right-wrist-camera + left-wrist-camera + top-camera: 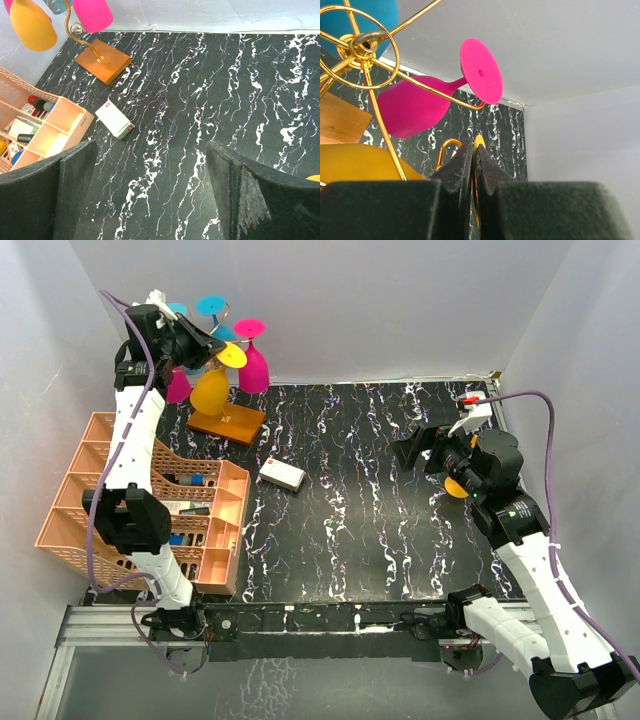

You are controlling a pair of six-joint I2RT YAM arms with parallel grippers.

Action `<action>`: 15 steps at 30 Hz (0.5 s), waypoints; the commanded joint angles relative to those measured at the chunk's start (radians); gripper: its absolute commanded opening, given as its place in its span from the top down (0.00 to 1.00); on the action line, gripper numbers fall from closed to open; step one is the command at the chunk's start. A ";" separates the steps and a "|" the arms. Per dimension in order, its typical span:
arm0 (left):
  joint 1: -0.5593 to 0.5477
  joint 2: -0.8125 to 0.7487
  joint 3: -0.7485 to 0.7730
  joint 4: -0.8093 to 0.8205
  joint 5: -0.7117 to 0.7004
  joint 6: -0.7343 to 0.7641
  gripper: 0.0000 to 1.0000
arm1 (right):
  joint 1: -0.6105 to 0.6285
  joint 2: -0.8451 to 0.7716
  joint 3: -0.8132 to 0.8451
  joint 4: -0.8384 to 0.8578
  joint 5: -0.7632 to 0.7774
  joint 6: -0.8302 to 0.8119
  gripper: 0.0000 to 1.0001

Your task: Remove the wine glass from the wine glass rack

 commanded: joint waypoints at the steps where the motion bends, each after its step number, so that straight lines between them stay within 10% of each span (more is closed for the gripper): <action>1: 0.013 -0.096 -0.024 0.053 0.017 -0.083 1.00 | 0.003 -0.018 0.015 0.054 0.009 -0.016 0.01; 15: 0.074 -0.157 -0.133 0.138 -0.007 -0.203 1.00 | 0.005 -0.022 0.017 0.049 0.008 -0.016 0.01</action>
